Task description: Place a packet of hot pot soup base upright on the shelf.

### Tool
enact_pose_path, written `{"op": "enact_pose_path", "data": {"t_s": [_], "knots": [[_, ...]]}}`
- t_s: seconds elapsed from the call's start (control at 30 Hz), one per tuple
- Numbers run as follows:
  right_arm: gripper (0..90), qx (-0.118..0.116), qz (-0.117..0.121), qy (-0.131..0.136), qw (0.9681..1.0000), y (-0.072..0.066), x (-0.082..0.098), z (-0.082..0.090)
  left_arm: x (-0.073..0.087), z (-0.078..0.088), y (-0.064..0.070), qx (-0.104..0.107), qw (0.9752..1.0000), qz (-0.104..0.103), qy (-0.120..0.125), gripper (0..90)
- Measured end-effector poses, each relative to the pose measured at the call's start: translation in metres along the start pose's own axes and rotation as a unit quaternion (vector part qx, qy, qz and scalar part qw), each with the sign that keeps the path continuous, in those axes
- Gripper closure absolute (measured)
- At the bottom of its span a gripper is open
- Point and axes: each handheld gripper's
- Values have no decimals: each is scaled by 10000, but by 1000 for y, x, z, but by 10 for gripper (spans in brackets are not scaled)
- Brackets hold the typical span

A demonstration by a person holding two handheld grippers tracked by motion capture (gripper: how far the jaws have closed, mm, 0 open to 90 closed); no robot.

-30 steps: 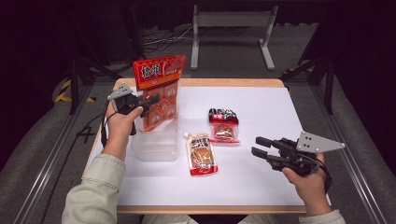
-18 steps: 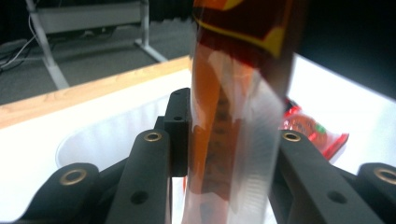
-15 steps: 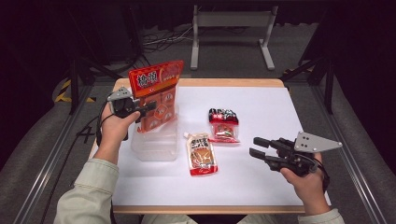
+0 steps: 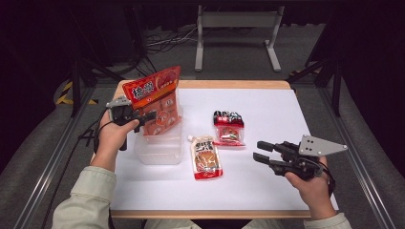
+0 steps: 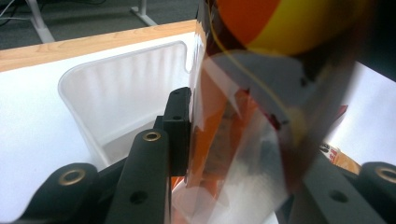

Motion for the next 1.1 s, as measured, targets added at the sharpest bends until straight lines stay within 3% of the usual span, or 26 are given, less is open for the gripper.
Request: {"op": "enact_pose_path", "data": {"t_s": [0.27,0.37,0.47,0.5,0.6,0.67,0.83,0.97,1.1], "knots": [[580,5,-15,-29,10000,0,1,-2,1,2,2,-148,9999,-80,-22,653],[580,11,-49,-46,10000,2,1,-2,2,4,3,-41,9999,39,154,464],[571,-17,-72,-78,9999,4,1,-4,2,7,4,-97,9998,16,184,270],[569,12,-78,-109,9999,6,1,-5,2,11,5,-245,9996,-11,146,223],[561,16,-131,-49,9999,10,2,-7,3,14,6,-298,9995,-67,102,140],[556,32,-173,-53,9998,12,3,-8,3,23,7,-480,9984,-94,297,113],[551,13,-243,-78,9997,16,4,-9,4,37,9,-635,9970,-53,444,76],[519,79,-295,-85,9995,19,5,-9,7,51,18,-631,9965,-93,546,76],[496,166,-502,-48,9986,26,6,-9,7,67,31,-638,9960,-148,614,87]]}}
Point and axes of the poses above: each handheld gripper's, and its own axes: z roughly backward along the jaws, x roughly out of its underside, y roughly to its right, and after that the axes turned 11 degrees about -x, right-handed
